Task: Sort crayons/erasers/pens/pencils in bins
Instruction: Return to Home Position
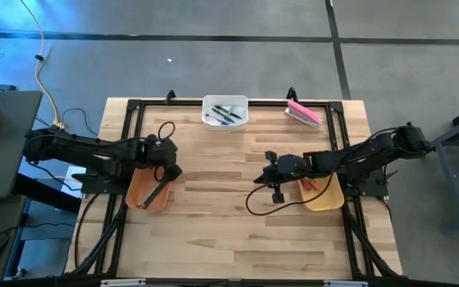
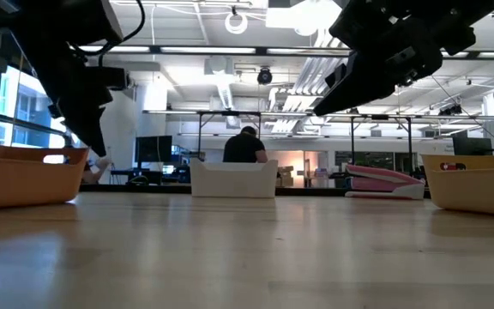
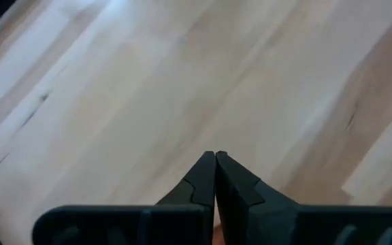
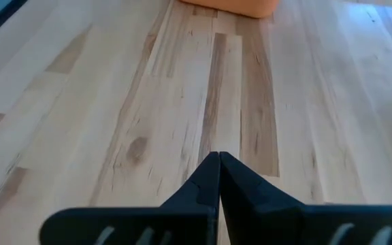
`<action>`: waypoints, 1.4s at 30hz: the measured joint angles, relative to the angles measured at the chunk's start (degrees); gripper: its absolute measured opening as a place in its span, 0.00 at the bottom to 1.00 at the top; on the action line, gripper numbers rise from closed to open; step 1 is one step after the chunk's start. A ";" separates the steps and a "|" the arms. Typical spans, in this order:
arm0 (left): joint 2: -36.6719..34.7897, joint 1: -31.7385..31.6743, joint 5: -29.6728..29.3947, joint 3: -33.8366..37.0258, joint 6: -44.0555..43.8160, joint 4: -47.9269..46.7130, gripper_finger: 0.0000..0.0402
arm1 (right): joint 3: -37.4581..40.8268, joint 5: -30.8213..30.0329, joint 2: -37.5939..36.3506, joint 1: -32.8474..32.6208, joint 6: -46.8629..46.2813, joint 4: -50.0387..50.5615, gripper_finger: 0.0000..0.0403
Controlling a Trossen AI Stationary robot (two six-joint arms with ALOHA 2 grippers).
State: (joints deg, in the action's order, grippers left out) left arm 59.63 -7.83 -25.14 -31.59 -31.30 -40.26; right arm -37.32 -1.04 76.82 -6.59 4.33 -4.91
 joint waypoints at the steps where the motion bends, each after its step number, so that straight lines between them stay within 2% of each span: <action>1: -0.49 -0.51 -0.01 0.02 0.25 0.04 0.00 | 0.00 -0.12 0.00 0.20 0.30 0.00 0.00; 5: -4.18 -2.01 -0.44 0.02 3.51 3.38 0.00 | 0.04 -1.13 -1.16 1.83 0.84 1.54 0.00; 7: -6.49 -1.98 0.01 0.22 6.85 8.77 0.00 | 1.34 -1.15 -2.82 3.21 2.04 0.06 0.00; 12: -9.54 -1.76 9.47 6.07 16.28 32.08 0.00 | 10.72 4.31 -8.88 9.04 2.15 -13.53 0.00; 17: -9.80 -2.62 17.46 14.59 23.77 57.96 0.00 | 21.75 5.06 -16.16 14.44 1.69 -27.57 0.00; 20: -9.83 -4.14 22.23 18.37 24.70 66.67 0.00 | 25.90 5.14 -21.93 16.68 1.06 -29.85 0.00; 25: -12.22 -6.36 25.53 22.04 25.09 72.02 0.00 | 30.69 5.16 -33.97 18.75 0.65 -27.13 0.00; 30: -16.43 -7.48 27.08 22.36 27.10 69.08 0.00 | 33.24 2.05 -45.12 19.76 -0.33 -19.15 0.00; 37: -23.46 -8.29 27.34 22.44 27.45 60.10 0.00 | 33.55 -1.62 -57.54 19.73 -0.40 -6.82 0.00; 42: -28.57 -8.27 27.48 27.01 26.72 62.19 0.00 | 33.55 -3.52 -64.74 19.74 0.21 -1.06 0.00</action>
State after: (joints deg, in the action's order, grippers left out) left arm 31.06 -16.10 2.34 -4.59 -4.58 21.93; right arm -3.77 -4.56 12.07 13.15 4.54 -5.97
